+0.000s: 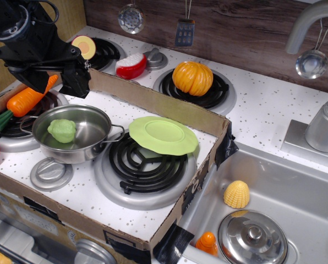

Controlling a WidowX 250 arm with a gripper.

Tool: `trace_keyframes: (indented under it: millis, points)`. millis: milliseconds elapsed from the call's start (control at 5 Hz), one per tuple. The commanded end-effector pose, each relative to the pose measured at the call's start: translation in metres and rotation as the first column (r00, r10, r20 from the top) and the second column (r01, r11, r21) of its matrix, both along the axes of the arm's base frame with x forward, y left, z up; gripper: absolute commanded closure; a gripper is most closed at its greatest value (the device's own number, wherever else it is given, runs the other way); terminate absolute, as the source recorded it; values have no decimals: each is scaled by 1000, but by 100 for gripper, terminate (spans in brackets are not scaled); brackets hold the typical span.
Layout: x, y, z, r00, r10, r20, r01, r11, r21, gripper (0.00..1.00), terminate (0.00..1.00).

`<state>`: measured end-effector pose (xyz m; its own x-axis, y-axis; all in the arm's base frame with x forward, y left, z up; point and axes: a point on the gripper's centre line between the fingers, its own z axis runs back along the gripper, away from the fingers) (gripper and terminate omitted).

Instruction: Put broccoli in pot

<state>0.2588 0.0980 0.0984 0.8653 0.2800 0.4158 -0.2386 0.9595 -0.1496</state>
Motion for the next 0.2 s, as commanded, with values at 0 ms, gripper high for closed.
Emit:
trace_keyframes:
  millis: [0]
  points:
    - [5, 3, 18, 999, -5, 47, 3, 1000, 26, 0, 100]
